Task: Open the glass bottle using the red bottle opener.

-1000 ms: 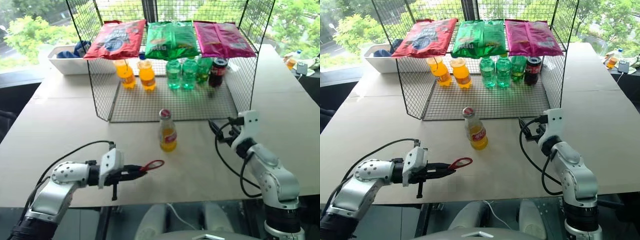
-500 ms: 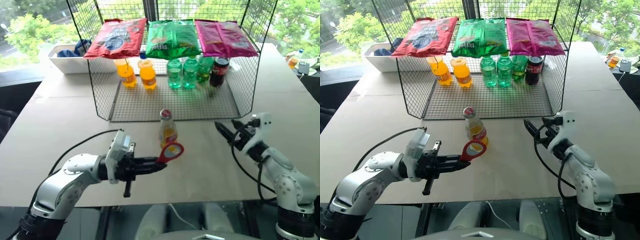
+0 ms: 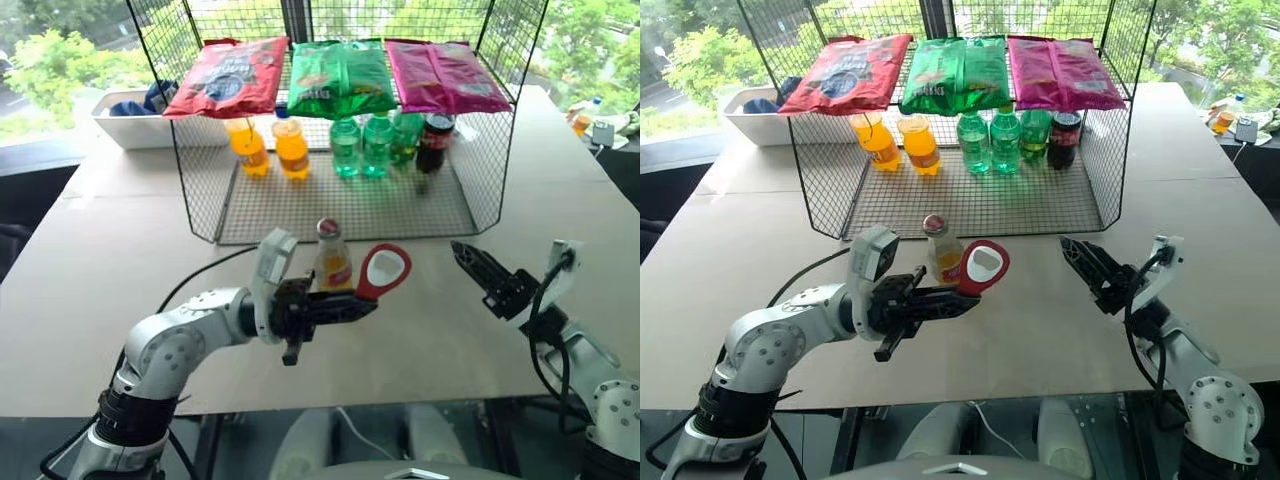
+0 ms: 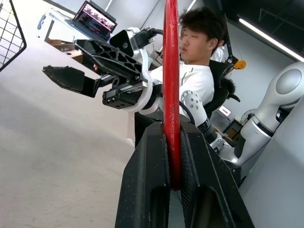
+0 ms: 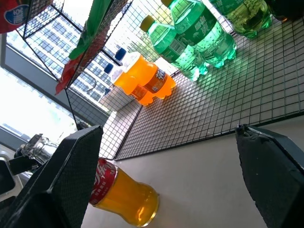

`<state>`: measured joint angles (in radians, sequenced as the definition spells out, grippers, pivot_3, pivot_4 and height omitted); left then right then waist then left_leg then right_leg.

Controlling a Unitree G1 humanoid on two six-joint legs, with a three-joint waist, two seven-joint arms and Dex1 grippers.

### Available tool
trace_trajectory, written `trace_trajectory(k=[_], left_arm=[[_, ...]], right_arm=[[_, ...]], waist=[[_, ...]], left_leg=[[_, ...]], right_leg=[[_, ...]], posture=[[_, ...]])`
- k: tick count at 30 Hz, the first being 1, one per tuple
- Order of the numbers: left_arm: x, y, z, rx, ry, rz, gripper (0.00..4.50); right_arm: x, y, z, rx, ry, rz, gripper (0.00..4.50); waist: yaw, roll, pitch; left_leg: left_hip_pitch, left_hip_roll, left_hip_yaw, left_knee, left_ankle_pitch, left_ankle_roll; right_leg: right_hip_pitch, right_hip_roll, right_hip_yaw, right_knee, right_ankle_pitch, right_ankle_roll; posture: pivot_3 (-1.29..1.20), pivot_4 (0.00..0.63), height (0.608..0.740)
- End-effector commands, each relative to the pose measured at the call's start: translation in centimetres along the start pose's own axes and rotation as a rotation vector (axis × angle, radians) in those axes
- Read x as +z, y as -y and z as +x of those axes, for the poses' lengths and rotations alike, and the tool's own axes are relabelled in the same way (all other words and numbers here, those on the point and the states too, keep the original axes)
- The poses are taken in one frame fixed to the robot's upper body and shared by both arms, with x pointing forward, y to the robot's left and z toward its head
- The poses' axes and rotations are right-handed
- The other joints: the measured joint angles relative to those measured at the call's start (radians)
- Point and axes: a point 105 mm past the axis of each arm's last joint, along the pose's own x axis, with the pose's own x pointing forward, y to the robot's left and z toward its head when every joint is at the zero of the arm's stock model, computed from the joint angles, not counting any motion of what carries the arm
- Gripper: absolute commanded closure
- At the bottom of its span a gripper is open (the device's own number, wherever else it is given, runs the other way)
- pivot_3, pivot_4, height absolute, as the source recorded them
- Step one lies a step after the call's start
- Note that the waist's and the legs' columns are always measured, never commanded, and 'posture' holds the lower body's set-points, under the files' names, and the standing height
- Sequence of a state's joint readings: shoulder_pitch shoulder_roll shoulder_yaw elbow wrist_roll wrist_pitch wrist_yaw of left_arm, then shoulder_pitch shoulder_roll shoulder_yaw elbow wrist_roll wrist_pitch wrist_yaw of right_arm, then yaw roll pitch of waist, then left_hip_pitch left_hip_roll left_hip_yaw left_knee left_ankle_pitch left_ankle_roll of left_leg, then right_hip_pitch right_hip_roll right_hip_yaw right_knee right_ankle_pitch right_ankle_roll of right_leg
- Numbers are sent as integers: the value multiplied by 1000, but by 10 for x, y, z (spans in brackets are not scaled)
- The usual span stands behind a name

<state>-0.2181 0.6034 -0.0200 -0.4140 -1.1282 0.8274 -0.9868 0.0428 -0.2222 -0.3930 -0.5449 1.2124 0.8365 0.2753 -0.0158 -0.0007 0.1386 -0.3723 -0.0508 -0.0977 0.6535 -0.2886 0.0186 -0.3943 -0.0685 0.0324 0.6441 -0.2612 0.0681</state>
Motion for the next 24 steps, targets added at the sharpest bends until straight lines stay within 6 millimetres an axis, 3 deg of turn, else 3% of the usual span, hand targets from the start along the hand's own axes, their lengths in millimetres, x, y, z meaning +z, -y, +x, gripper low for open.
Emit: trace_trajectory(k=[1, 7, 18, 24], left_arm=[[30, 12, 5, -51, 57, 91, 4445], [63, 19, 13, -73, 107, 204, 4445], [106, 21, 11, -58, 180, 345, 4445], [127, 10, 11, -13, 210, 418, 4445]], right_arm=[[11, -22, 3, 91, 68, 9, 0], [22, -40, 12, 167, 103, 9, 0], [21, -41, 23, 181, 105, 13, 0], [27, -43, 27, 194, 120, -5, 0]], waist=[[3, 0, 0], [-2, -1, 1], [0, -2, 1], [0, -4, 2]], left_leg=[[0, 0, 0, 0, 0, 0], [0, 0, 0, 1, 1, -1], [0, 0, 1, 1, 1, -1], [0, 0, 1, 1, 1, -1]], right_leg=[[0, 0, 0, 0, 0, 0], [0, 0, 1, 0, 0, 0], [0, 1, 0, 0, 0, 0], [0, 1, 1, 0, 0, 0]], posture=[[0, 150, 740], [0, 150, 740], [0, 150, 740], [0, 150, 740]])
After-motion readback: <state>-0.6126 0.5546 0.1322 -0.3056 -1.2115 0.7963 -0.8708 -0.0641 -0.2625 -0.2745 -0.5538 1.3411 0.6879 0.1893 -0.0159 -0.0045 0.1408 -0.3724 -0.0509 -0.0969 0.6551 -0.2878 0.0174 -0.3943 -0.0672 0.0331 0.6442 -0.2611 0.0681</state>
